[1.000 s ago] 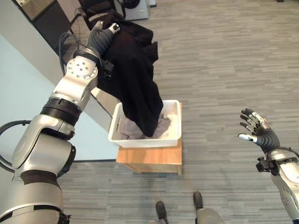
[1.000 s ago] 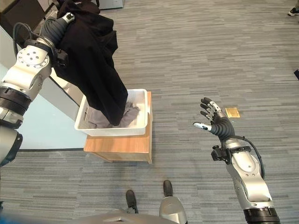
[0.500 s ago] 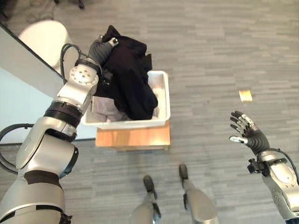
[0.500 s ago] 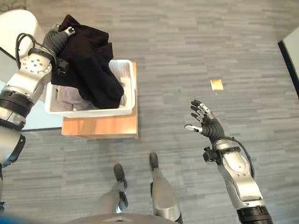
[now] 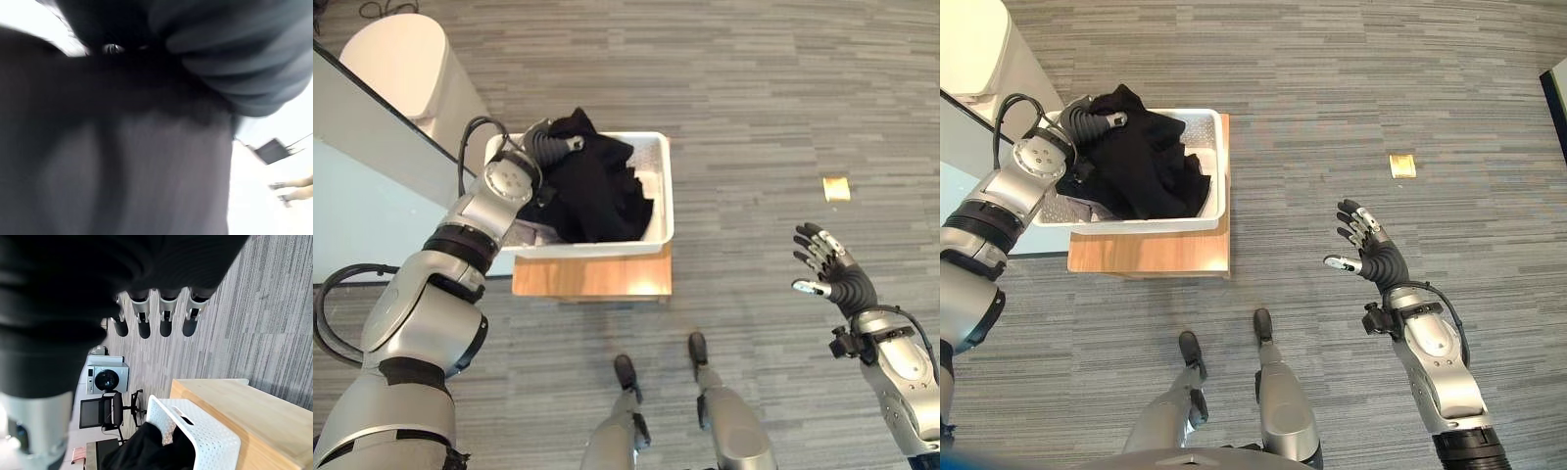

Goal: Pick up bed clothes into laundry basket.

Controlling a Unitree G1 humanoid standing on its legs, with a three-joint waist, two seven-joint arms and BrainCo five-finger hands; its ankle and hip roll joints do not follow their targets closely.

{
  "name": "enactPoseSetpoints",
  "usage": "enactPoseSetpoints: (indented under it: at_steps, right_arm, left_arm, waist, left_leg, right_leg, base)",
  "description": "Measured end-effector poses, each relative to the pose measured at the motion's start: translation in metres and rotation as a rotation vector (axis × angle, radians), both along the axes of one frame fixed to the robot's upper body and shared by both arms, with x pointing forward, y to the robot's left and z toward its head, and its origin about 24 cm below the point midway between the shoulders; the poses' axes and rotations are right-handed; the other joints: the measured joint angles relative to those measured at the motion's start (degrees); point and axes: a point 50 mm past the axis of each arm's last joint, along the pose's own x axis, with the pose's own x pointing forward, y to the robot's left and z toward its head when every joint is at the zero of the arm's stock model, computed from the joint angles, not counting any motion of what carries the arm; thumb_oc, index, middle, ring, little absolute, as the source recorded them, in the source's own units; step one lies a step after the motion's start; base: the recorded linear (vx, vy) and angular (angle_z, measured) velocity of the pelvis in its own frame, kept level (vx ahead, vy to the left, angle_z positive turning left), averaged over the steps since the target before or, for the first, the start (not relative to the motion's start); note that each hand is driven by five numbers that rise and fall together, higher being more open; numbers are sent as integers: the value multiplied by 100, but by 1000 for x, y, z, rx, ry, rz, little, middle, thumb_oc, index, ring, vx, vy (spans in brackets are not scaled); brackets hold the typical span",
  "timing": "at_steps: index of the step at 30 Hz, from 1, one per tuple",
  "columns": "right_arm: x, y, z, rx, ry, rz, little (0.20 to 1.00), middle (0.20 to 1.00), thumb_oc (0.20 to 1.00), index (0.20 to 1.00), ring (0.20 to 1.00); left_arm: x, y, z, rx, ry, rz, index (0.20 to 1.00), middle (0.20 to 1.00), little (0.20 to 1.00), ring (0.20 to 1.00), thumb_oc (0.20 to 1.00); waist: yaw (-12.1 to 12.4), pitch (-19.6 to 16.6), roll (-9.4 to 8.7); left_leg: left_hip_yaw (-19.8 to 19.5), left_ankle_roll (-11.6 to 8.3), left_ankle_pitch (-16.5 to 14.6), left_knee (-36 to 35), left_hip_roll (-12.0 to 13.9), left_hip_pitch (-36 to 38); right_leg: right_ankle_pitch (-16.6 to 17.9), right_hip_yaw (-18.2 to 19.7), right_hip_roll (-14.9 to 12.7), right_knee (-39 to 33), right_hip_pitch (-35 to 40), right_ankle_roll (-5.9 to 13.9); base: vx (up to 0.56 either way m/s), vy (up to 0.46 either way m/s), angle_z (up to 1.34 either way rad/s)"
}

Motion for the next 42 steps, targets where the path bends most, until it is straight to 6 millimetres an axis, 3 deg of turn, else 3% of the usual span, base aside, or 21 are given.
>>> enactPoseSetpoints:
  at_steps: [6, 14, 18, 19, 21, 22, 23, 24, 27, 29, 31, 33, 35, 36, 42]
  right_arm:
    - [-3, -2, -2, 0, 13, -2, 1000, 1000, 1000, 1000, 1000]
    - [1, -1, 7, -26, -18, 34, 1000, 1000, 1000, 1000, 1000]
    - [3, 0, 10, -26, -29, 38, 1000, 1000, 1000, 1000, 1000]
    - [4, 1, 11, -25, -36, 40, 1000, 1000, 1000, 1000, 1000]
    - [4, 7, 15, 0, -58, 52, 1000, 1000, 1000, 1000, 1000]
    - [1, 5, 14, 5, -59, 42, 1000, 1000, 1000, 1000, 1000]
    - [1, 6, 14, 10, -59, 39, 1000, 1000, 1000, 1000, 1000]
    - [-1, 5, 17, 17, -79, 31, 1000, 1000, 1000, 1000, 1000]
    - [-2, -1, 9, 105, -77, -54, 1000, 1000, 1000, 1000, 1000]
    - [-4, -8, -10, 178, -16, -146, 1000, 1000, 1000, 1000, 1000]
    - [-5, -6, -21, 185, 34, -153, 1000, 1000, 1000, 1000, 1000]
    - [-10, 0, -34, 223, 86, -160, 1000, 1000, 1000, 1000, 1000]
    - [-14, 5, -42, 239, 124, -151, 1000, 1000, 1000, 1000, 1000]
    - [-20, 11, -52, 232, 182, -110, 1000, 1000, 1000, 1000, 1000]
    - [-16, 22, -58, 214, 233, -29, 1000, 1000, 1000, 1000, 1000]
  left_arm:
    - [1, -1, 8, 14, -18, -2, 1000, 1000, 1000, 1000, 1000]
    - [-3, -8, 35, 15, -102, -68, 1000, 1000, 1000, 1000, 1000]
    - [-11, -16, 53, -101, -196, -145, 1000, 1000, 1000, 1000, 1000]
    - [-18, -17, 56, -217, -247, -190, 1000, 1000, 1000, 1000, 1000]
    - [-59, -9, 33, -525, -383, -283, 1000, 1000, 1000, 1000, 1000]
    - [-69, -11, 21, -580, -400, -314, 1000, 1000, 1000, 1000, 1000]
    - [-93, -4, -2, -644, -375, -309, 1000, 1000, 1000, 1000, 1000]
    - [-110, 3, -14, -676, -383, -291, 1000, 1000, 1000, 1000, 1000]
    - [-147, 24, -67, -811, -343, -121, 1000, 1000, 1000, 1000, 1000]
    - [-194, 43, -128, -898, -197, 113, 1000, 1000, 1000, 1000, 1000]
    - [-213, 47, -149, -934, -146, 194, 1000, 1000, 1000, 1000, 1000]
    - [-244, 43, -181, -985, -15, 287, 1000, 1000, 1000, 1000, 1000]
    - [-254, 34, -196, -1077, -2, 332, 1000, 1000, 1000, 1000, 1000]
    - [-254, 18, -207, -1173, 19, 331, 1000, 1000, 1000, 1000, 1000]
    - [-232, 3, -206, -1251, 29, 254, 1000, 1000, 1000, 1000, 1000]
  waist:
    - [54, 30, 46]
    - [112, 78, 190]
    - [160, 74, 243]
    - [240, 64, 273]
    - [301, 50, 324]
    - [270, 26, 342]
    - [467, -47, 393]
    - [462, -87, 400]
    - [848, -265, 518]
    - [1115, -361, 559]
    - [1381, -440, 545]
    - [1498, -626, 529]
    - [1560, -747, 529]
    - [1580, -849, 511]
    - [1723, -1187, 321]
  left_leg:
    - [-9, -8, -1, 0, -1, 180]
    - [-170, -10, 26, 0, -8, 271]
    - [-291, -12, 29, 0, -20, 284]
    - [-296, -14, 30, 0, -20, 354]
    - [-307, -143, -106, -31, -4, 601]
    - [-316, -113, -90, -29, 9, 724]
    - [-431, -142, -166, -31, 23, 789]
    - [-436, -148, -170, -24, 26, 820]
    - [-515, -122, -154, 0, 30, 861]
    - [-656, -106, -178, 1, 3, 965]
    - [-743, -106, -181, 0, -11, 958]
    - [-814, -81, -193, 0, -72, 986]
    - [-847, -59, -201, 0, -109, 1019]
    - [-905, -41, -207, -2, -138, 1061]
    - [-1000, -19, -242, -23, -147, 1040]
  right_leg:
    - [-3, -22, -5, -1, 191, 3]
    - [-16, -183, -20, -1, 369, 6]
    - [-25, -270, -28, 0, 427, 3]
    - [-28, -281, -30, 0, 493, 4]
    - [-129, -285, -23, 0, 779, -12]
    - [-145, -278, -8, -1, 872, -16]
    - [-262, -393, 7, 1, 1002, -20]
    - [-275, -361, 18, -1, 1003, -26]
    - [-339, -446, 26, 2, 1088, -26]
    - [-443, -605, 0, -2, 1277, -6]
    - [-469, -665, -20, -1, 1311, 17]
    - [-506, -763, -77, -1, 1391, 56]
    - [-518, -779, -119, 0, 1444, 76]
    - [-532, -830, -148, -2, 1506, 95]
    - [-603, -897, -155, 1, 1565, 98]
  base:
    - [0, 0, 0]
    - [-20, -18, 11]
    - [21, -24, 11]
    - [68, -53, -3]
    - [66, -35, -7]
    - [95, -38, 18]
    - [72, -31, 24]
    - [80, -15, 32]
    - [55, 6, 14]
    - [49, -17, 41]
    - [46, -5, 33]
    - [27, -13, 20]
    - [8, -12, 10]
    - [8, -3, 18]
    - [31, 9, 5]
